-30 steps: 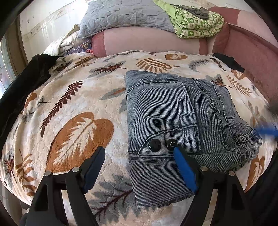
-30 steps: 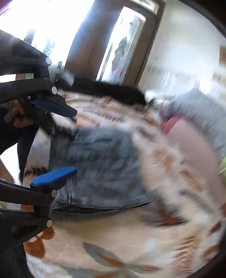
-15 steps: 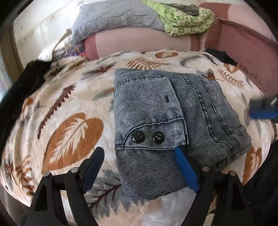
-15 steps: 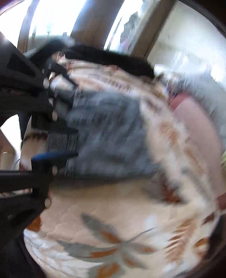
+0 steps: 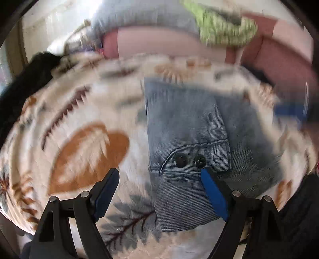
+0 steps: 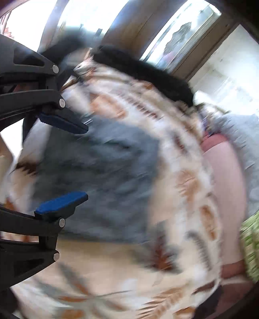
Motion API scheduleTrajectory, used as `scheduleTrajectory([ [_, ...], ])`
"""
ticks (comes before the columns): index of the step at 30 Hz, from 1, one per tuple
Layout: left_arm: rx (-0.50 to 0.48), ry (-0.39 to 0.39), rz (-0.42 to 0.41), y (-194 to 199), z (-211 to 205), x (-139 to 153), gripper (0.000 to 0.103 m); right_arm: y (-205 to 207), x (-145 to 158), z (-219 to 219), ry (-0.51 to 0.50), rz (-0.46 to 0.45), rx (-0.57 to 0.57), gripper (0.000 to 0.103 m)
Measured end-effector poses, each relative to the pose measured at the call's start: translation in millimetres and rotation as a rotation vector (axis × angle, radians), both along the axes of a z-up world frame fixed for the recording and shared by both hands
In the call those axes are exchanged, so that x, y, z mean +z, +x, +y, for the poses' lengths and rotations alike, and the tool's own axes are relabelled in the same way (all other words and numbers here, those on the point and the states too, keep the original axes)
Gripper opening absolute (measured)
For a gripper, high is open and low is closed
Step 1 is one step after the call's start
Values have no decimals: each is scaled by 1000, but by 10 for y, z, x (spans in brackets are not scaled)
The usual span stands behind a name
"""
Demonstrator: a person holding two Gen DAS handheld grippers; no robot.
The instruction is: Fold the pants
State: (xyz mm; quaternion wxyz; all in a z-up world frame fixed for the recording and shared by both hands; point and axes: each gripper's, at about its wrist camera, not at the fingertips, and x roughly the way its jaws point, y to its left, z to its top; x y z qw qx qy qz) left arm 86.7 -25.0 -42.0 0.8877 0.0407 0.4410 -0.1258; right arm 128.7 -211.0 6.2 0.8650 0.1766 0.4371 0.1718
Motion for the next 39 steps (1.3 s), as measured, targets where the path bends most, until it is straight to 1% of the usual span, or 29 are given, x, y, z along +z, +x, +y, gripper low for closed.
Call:
scheduleTrajectory([
  [1, 9, -18, -20, -21, 18, -4, 86, 164, 80, 66, -13, -27, 8, 64],
  [2, 11, -21, -11, -17, 22, 6, 86, 364, 134, 125, -80, -62, 4, 64],
  [3, 9, -20, -10, -11, 20, 13, 86, 622, 119, 260, -176, -84, -24, 64],
  [4, 4, -17, -12, -9, 19, 6, 86, 724, 31, 266, -228, -75, -38, 64],
  [5, 1, -21, -19, -27, 29, -7, 86, 894, -195, 266, -304, -13, -53, 64],
  [6, 0, -33, -20, -33, 40, -17, 86, 1008, -488, 246, -357, 83, -60, 66],
  [7, -2, -45, -15, -22, 43, -26, 86, 1067, -686, 243, -378, 129, -49, 71],
  [8, 2, -54, -14, -18, 52, -32, 86, 1029, -682, 249, -382, 86, -48, 71],
  [11, -5, -75, -14, -6, 80, -49, 86, 928, -408, 242, -365, 61, -77, 72],
  [14, -6, -94, -7, 13, 105, -63, 86, 676, -193, 252, -350, -26, -75, 73],
  [16, -7, -99, -10, 9, 108, -66, 86, 616, -358, 243, -390, 11, -65, 73],
  [17, -8, -105, -8, 13, 108, -68, 86, 659, -576, 230, -421, 63, -52, 74],
  [18, -8, -112, -5, 16, 111, -68, 86, 704, -712, 193, -408, 108, -53, 76],
  [19, -5, -121, 1, 20, 116, -63, 86, 674, -708, 115, -359, 114, -73, 76],
  [21, -3, -161, -3, 8, 176, -2, 86, 545, -490, 83, -350, 76, -89, 76],
  [23, 18, -221, -34, -33, 281, 105, 86, 306, -238, 100, -359, 2, -90, 77],
  [25, 51, -267, -81, -84, 406, 217, 86, 136, -192, 122, -387, -39, -91, 78],
  [26, 67, -269, -84, -90, 436, 231, 86, 118, -273, 132, -418, -29, -89, 79],
  [27, 81, -260, -70, -74, 446, 217, 86, 195, -497, 139, -466, 25, -83, 80],
  [28, 78, -245, -29, -33, 417, 148, 86, 282, -723, 133, -493, 97, -69, 80],
  [29, 47, -212, 54, 35, 328, 7, 86, 303, -847, 61, -437, 126, -71, 80],
  [30, 37, -180, 91, 60, 265, -78, 86, 295, -810, -1, -403, 124, -93, 83],
  [31, 51, -185, 55, 27, 279, -52, 86, 275, -733, -14, -402, 127, -93, 83],
  [33, 51, -215, 20, -33, 328, 118, 85, 197, -509, 7, -426, 78, -88, 83],
  [34, 50, -262, -19, -72, 378, 223, 85, 152, -389, 29, -429, 55, -76, 83],
  [35, 58, -292, -39, -92, 419, 282, 85, 135, -273, 46, -421, 39, -62, 83],
  [37, 68, -369, -22, -60, 494, 340, 85, 193, -7, 107, -410, 20, -39, 83],
  [38, 72, -425, 1, -19, 538, 334, 85, 306, 138, 172, -388, 12, -18, 83],
  [39, 90, -460, 27, 30, 566, 316, 85, 389, 222, 225, -367, 8, 6, 83],
])
